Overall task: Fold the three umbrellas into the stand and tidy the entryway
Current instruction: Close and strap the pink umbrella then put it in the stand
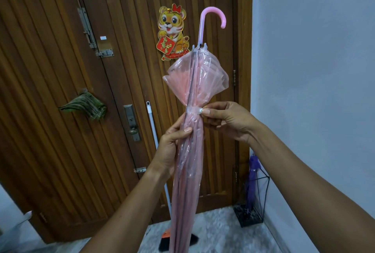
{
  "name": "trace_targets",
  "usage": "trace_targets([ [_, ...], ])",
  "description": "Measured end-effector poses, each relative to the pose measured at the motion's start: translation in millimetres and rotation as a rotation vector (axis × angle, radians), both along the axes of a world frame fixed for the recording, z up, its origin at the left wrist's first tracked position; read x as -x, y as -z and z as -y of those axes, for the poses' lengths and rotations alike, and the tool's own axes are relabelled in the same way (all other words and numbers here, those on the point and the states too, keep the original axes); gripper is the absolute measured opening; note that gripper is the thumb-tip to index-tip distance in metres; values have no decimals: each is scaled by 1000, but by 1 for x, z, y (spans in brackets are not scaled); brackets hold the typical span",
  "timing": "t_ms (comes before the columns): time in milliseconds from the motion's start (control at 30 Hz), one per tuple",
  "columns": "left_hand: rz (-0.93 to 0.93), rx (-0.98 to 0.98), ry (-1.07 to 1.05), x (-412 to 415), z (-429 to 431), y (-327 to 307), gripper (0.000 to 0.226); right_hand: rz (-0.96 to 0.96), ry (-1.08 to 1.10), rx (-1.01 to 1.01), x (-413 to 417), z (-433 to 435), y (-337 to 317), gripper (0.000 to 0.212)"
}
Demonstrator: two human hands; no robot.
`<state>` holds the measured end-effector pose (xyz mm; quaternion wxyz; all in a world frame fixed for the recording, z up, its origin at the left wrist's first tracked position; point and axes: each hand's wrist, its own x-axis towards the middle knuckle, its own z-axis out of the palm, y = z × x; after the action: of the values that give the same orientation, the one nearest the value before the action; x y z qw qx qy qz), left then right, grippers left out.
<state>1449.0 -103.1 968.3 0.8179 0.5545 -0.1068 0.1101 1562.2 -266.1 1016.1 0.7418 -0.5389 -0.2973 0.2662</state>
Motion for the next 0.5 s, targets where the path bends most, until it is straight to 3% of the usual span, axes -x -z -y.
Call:
trace_targets([
  [167, 12, 58, 27, -1, 2, 0, 48, -6, -31, -27, 1, -2, -4, 26],
  [500, 12, -108, 43, -5, -6, -12, 50, -58, -116, -42, -4, -5, -4, 15],
])
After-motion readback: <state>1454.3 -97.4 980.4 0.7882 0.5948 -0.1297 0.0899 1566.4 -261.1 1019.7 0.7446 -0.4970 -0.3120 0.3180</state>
